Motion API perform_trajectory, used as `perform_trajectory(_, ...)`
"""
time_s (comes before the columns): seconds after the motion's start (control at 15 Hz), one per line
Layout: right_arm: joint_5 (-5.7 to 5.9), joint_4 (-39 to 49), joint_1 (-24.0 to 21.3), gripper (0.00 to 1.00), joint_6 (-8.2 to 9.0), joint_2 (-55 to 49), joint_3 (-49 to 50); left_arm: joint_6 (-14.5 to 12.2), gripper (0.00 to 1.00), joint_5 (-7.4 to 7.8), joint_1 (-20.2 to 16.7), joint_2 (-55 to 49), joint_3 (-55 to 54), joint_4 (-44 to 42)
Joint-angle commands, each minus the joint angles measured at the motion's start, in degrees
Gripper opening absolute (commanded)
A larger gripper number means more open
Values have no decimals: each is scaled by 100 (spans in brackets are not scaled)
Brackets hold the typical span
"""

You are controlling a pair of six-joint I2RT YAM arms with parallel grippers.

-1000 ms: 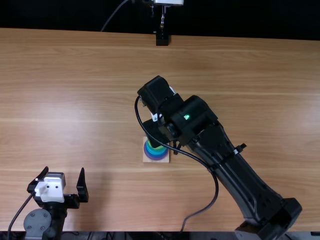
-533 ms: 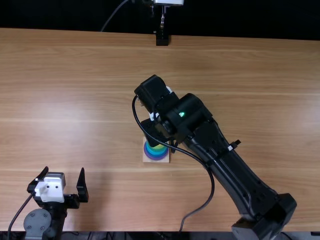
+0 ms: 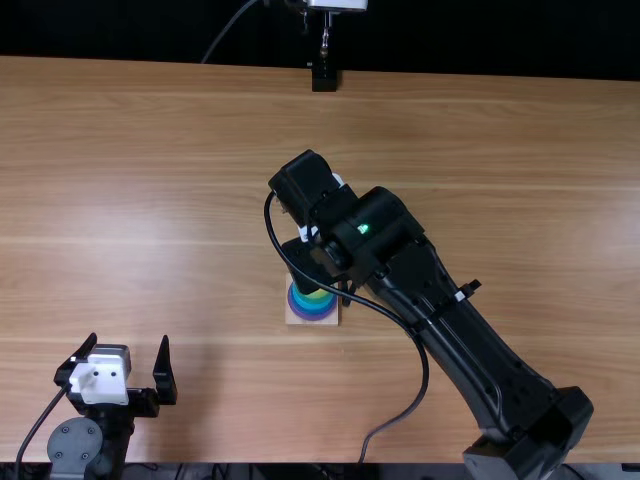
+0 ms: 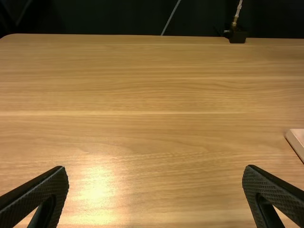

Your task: Build the Hanoi tower: stack the rings onto the peg from bottom to top in this color order: purple, dark blue, light blue, dark green, light green, yellow, orange.

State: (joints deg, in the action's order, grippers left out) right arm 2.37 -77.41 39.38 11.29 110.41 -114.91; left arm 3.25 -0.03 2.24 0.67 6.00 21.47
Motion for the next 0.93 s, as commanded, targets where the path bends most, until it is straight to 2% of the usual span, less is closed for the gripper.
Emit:
perform_trajectory(0.0,5,-28,18,2,-21,60,171,-19,100,-49,-22,-67,-600,458)
perform_trajectory(0.27,16,-28,18,2,-21,60,215,-8,100,-49,-22,-67,-600,458)
perform_trajectory(0.33,5,-28,18,13,-21,68,206,-8,100,-49,-22,-67,-600,458)
perform_trajectory(0.4,16,-39,9,48,31,68,206,-19,100,-49,-22,-67,-600,458)
perform_trajectory(0.47,5,-165,9,94,42,68,215,-19,100,-49,-22,-67,-600,458)
perform_trajectory(0.53,5,-292,9,100,42,68,215,-8,100,-49,-22,-67,-600,458)
perform_trajectory(0.87,5,-239,9,100,84,68,83,-8,100,-49,-22,-67,-600,458)
